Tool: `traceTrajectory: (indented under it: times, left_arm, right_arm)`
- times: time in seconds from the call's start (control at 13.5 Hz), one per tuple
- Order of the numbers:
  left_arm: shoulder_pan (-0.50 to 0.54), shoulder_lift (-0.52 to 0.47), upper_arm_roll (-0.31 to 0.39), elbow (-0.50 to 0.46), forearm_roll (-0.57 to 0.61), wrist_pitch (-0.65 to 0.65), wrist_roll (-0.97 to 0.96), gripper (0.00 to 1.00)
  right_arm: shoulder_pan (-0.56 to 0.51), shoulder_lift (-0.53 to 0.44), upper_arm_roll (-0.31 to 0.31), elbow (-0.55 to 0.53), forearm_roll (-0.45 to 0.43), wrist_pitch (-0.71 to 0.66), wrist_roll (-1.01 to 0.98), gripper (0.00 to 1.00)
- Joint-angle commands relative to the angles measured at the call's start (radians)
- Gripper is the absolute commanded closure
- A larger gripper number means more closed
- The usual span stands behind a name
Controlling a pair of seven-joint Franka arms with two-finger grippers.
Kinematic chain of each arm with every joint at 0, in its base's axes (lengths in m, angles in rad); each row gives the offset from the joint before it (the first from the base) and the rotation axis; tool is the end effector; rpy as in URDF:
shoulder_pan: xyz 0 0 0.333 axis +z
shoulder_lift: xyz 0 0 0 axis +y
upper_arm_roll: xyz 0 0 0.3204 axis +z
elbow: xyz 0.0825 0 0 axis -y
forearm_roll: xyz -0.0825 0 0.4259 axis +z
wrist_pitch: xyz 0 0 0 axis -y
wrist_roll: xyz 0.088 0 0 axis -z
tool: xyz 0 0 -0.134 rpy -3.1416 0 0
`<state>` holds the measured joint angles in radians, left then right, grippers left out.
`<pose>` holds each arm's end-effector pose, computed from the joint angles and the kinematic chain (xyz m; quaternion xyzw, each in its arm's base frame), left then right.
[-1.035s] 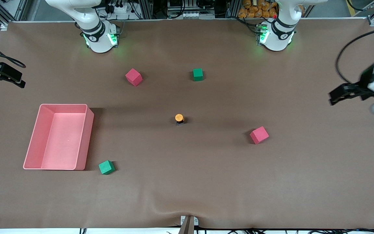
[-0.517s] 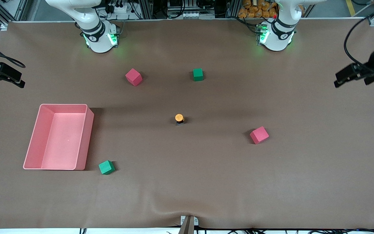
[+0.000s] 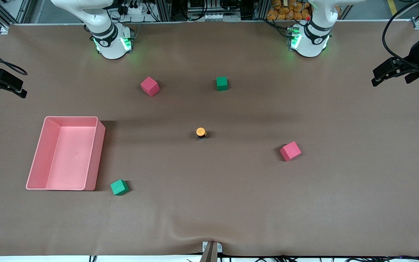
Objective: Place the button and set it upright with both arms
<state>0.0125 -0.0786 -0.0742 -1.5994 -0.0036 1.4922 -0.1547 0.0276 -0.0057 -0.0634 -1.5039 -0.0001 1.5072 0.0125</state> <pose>0.5613 -0.0368 0.6260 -0.9988 -0.0465 0.0142 0.0027 0.5883 -0.0212 0.6338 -0.9997 0.0242 -0.0045 0.0001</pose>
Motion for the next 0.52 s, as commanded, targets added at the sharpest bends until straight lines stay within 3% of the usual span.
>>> traceTrajectory:
  times: [0.0,0.44]
  left_arm:
    - [0.015,-0.021,0.002,-0.017,-0.009,-0.010,0.026,0.00]
    - [0.012,0.013,-0.009,0.021,-0.004,-0.020,0.024,0.00]
  right_arm:
    - [-0.012,-0.010,0.010,0.005,0.014,-0.012,-0.011,0.00]
    - [-0.012,-0.008,0.010,0.007,0.014,-0.015,-0.009,0.00]
